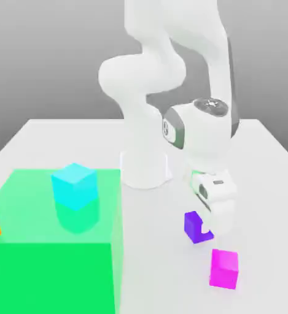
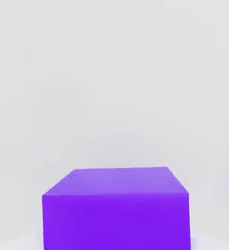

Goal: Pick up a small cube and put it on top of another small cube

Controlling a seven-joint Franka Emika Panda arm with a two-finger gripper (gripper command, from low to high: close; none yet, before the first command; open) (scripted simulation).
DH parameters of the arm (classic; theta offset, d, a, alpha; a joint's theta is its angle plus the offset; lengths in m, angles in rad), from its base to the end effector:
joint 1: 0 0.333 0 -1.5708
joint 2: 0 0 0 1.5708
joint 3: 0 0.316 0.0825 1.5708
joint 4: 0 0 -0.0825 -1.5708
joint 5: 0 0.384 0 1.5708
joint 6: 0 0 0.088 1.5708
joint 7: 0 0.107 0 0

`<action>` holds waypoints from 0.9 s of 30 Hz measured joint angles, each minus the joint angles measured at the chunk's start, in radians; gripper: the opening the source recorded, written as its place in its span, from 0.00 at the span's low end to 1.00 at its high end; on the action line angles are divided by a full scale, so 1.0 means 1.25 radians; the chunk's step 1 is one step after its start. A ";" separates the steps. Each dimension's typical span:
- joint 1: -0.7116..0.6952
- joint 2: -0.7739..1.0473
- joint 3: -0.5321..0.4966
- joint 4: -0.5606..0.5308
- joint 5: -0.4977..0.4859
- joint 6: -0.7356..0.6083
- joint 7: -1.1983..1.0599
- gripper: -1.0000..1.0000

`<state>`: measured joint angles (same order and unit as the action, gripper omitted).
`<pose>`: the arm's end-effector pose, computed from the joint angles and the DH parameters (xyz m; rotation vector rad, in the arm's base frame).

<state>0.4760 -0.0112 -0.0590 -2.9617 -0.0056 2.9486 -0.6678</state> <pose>0.2930 0.1303 0.1814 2.6861 1.6290 -0.0031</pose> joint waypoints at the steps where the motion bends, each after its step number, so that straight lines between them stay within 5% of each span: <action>1: 0.000 -0.029 0.000 -0.005 -0.005 -0.024 0.003 0.00; 22: -0.275 -0.258 -0.194 0.487 -0.084 -0.730 0.089 0.00; 27: -0.300 -0.225 -0.225 0.449 -0.085 -0.664 0.086 0.00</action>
<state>0.1012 -0.2921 -0.3405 -2.4001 -0.1115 2.1190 -0.5601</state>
